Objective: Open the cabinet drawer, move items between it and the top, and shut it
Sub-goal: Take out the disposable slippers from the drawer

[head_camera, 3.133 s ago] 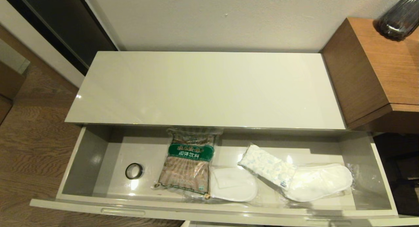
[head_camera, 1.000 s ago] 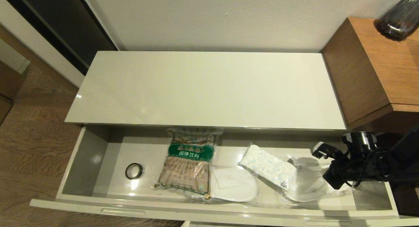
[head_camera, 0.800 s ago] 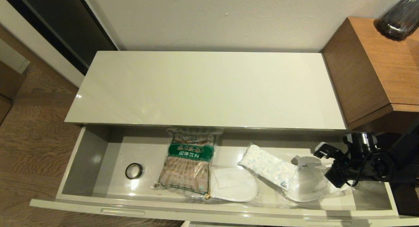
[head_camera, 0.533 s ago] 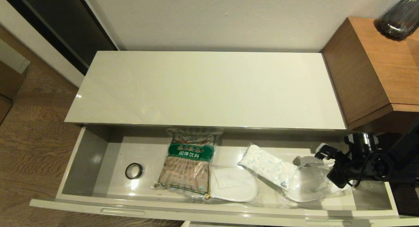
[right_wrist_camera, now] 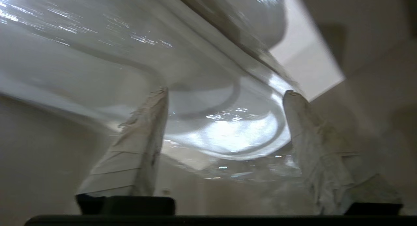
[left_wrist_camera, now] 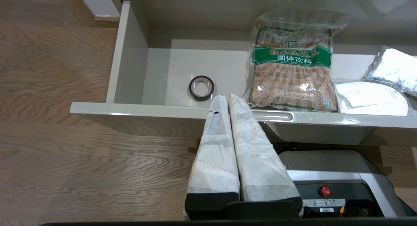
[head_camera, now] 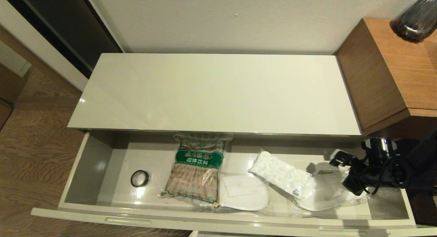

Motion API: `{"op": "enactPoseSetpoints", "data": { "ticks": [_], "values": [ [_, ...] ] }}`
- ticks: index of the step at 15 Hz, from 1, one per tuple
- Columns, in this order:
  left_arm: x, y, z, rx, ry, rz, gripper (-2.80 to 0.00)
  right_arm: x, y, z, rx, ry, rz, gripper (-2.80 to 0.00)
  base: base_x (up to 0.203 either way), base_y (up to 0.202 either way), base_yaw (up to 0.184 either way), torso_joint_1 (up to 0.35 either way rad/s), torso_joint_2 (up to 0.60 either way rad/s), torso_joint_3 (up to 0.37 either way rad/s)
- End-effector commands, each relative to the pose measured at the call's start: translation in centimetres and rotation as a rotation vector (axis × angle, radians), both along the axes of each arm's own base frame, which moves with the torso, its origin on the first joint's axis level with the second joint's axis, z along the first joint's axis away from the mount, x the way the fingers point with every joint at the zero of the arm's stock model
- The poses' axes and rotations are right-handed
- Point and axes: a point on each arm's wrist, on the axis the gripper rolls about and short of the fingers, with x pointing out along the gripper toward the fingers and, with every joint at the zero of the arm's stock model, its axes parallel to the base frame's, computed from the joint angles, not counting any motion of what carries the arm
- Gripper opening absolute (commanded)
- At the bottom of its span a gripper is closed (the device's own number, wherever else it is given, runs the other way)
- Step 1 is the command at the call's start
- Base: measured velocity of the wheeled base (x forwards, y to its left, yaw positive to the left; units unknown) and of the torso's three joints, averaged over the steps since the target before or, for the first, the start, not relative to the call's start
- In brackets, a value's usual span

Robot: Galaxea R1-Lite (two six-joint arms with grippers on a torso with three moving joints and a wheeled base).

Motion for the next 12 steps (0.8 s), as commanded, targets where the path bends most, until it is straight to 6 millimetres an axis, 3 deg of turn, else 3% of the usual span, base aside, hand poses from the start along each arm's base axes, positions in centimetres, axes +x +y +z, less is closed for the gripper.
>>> {"op": "enactPoseSetpoints", "data": {
  "ticks": [1, 7, 12],
  "values": [
    [0.0, 0.0, 0.0, -0.001, 0.001, 0.000, -2.80, 0.7, -1.7, -1.2, -0.035, 0.011, -0.002, 0.00, 0.000, 0.000, 0.000, 0.000, 0.00, 0.000],
    [0.0, 0.0, 0.0, -0.001, 0.001, 0.000, -2.80, 2.7, -5.1, -3.3, -0.122, -0.088, -0.026, 0.00, 0.000, 0.000, 0.000, 0.000, 0.00, 0.000],
    [0.0, 0.0, 0.0, -0.001, 0.001, 0.000, -2.80, 1.6, -5.3, -2.9, -0.083, -0.010, -0.039, 0.00, 0.000, 0.000, 0.000, 0.000, 0.00, 0.000]
  ]
}}
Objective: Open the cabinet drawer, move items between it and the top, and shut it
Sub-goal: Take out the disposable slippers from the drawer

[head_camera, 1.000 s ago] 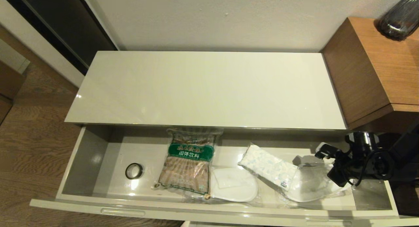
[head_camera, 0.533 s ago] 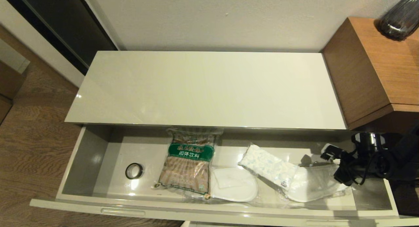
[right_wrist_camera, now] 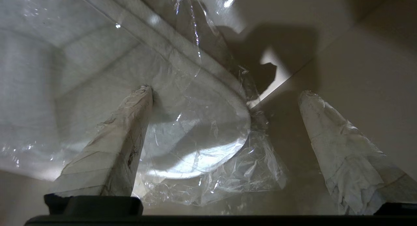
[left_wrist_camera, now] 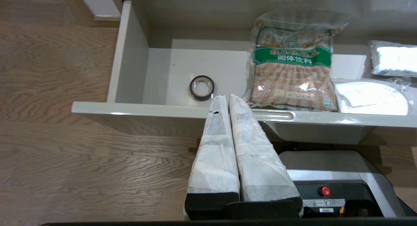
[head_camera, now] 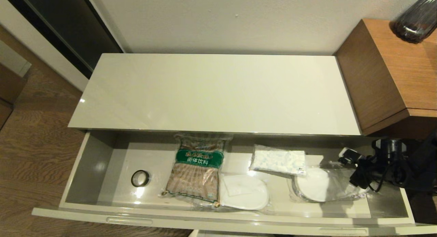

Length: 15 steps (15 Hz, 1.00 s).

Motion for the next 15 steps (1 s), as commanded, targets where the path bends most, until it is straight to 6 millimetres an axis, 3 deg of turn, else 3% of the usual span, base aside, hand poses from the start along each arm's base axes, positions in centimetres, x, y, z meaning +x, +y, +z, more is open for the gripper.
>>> {"op": "enactPoseSetpoints", "data": {
  "ticks": [1, 6, 15],
  "values": [
    [0.0, 0.0, 0.0, -0.001, 0.001, 0.000, -2.80, -0.9, 0.2, 0.7, 0.026, 0.082, -0.005, 0.00, 0.000, 0.000, 0.000, 0.000, 0.00, 0.000],
    [0.0, 0.0, 0.0, -0.001, 0.001, 0.000, -2.80, -2.5, 0.9, 0.6, 0.109, 0.135, 0.046, 0.00, 0.000, 0.000, 0.000, 0.000, 0.00, 0.000],
    [0.0, 0.0, 0.0, -0.001, 0.001, 0.000, -2.80, -2.2, 0.9, 0.6, 0.154, 0.226, 0.052, 0.00, 0.000, 0.000, 0.000, 0.000, 0.00, 0.000]
  ]
}}
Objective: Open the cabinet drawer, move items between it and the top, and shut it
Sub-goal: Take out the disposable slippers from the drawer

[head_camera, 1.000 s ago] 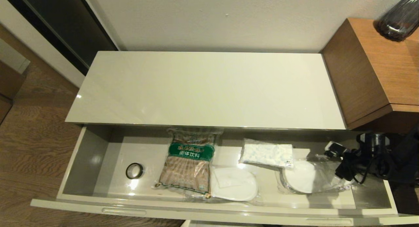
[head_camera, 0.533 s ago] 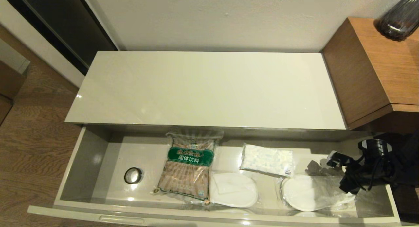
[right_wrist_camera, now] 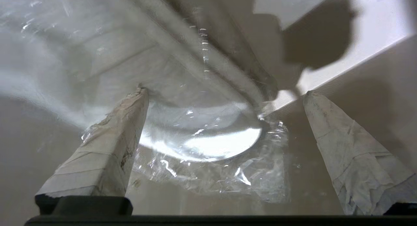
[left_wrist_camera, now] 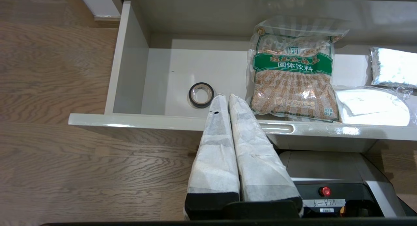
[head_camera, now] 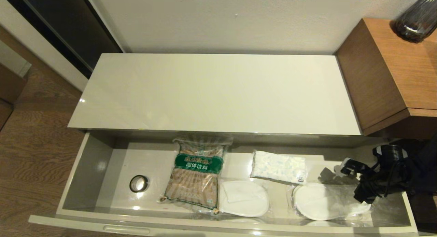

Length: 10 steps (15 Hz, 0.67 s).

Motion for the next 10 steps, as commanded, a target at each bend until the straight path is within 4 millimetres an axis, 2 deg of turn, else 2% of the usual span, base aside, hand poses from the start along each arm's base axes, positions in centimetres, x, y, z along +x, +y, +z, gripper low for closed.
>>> {"op": "enactPoseSetpoints", "data": {
  "ticks": [1, 3, 4, 7, 8, 10],
  "values": [
    [0.0, 0.0, 0.0, -0.001, 0.001, 0.000, -2.80, 0.2, 0.0, 0.5, 0.015, 0.051, 0.005, 0.00, 0.000, 0.000, 0.000, 0.000, 0.00, 0.000],
    [0.0, 0.0, 0.0, -0.001, 0.001, 0.000, -2.80, 1.2, 0.0, 1.4, 0.034, 0.055, -0.019, 0.00, 0.000, 0.000, 0.000, 0.000, 0.00, 0.000],
    [0.0, 0.0, 0.0, -0.001, 0.001, 0.000, -2.80, 1.8, 0.2, 2.6, 0.053, 0.040, -0.055, 0.00, 0.000, 0.000, 0.000, 0.000, 0.00, 0.000],
    [0.0, 0.0, 0.0, -0.001, 0.001, 0.000, -2.80, 1.1, 0.6, 4.1, 0.086, 0.115, -0.082, 0.00, 0.000, 0.000, 0.000, 0.000, 0.00, 0.000],
    [0.0, 0.0, 0.0, -0.001, 0.001, 0.000, -2.80, 1.0, 0.6, 4.4, 0.091, 0.128, -0.087, 0.00, 0.000, 0.000, 0.000, 0.000, 0.00, 0.000],
    [0.0, 0.0, 0.0, -0.001, 0.001, 0.000, -2.80, 0.9, 0.6, 3.8, 0.099, 0.161, -0.100, 0.00, 0.000, 0.000, 0.000, 0.000, 0.00, 0.000]
  ]
}}
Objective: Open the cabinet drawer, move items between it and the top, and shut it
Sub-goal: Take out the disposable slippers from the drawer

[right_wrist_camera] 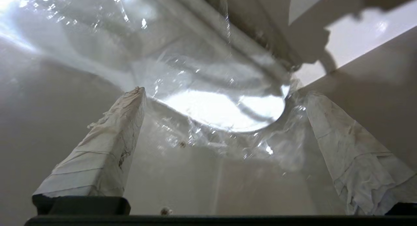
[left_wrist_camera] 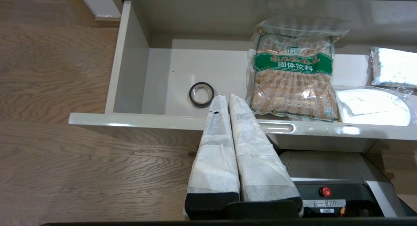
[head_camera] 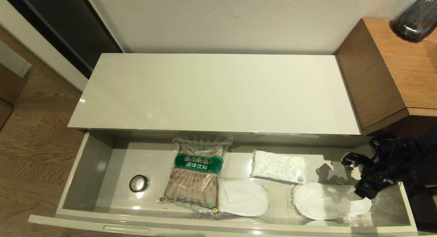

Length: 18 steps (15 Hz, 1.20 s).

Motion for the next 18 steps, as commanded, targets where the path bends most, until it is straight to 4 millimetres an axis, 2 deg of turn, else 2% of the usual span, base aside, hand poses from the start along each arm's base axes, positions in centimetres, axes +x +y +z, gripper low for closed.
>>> {"op": "enactPoseSetpoints", "data": {
  "ticks": [1, 5, 13, 18],
  "values": [
    [0.0, 0.0, 0.0, -0.001, 0.001, -0.001, -2.80, 0.5, -0.2, -0.6, -0.010, 0.010, -0.006, 0.00, 0.000, 0.000, 0.000, 0.000, 0.00, 0.000],
    [0.0, 0.0, 0.0, -0.001, 0.001, -0.001, -2.80, 1.7, -0.7, -2.4, -0.030, 0.011, -0.033, 0.00, 0.000, 0.000, 0.000, 0.000, 0.00, 0.000],
    [0.0, 0.0, 0.0, -0.001, 0.001, -0.001, -2.80, -1.6, 0.3, -4.6, -0.065, -0.123, -0.021, 0.00, 0.000, 0.000, 0.000, 0.000, 0.00, 0.000],
    [0.0, 0.0, 0.0, -0.001, 0.001, -0.001, -2.80, -2.1, 0.6, -4.8, -0.097, -0.148, 0.062, 0.00, 0.000, 0.000, 0.000, 0.000, 0.00, 0.000]
  ]
}}
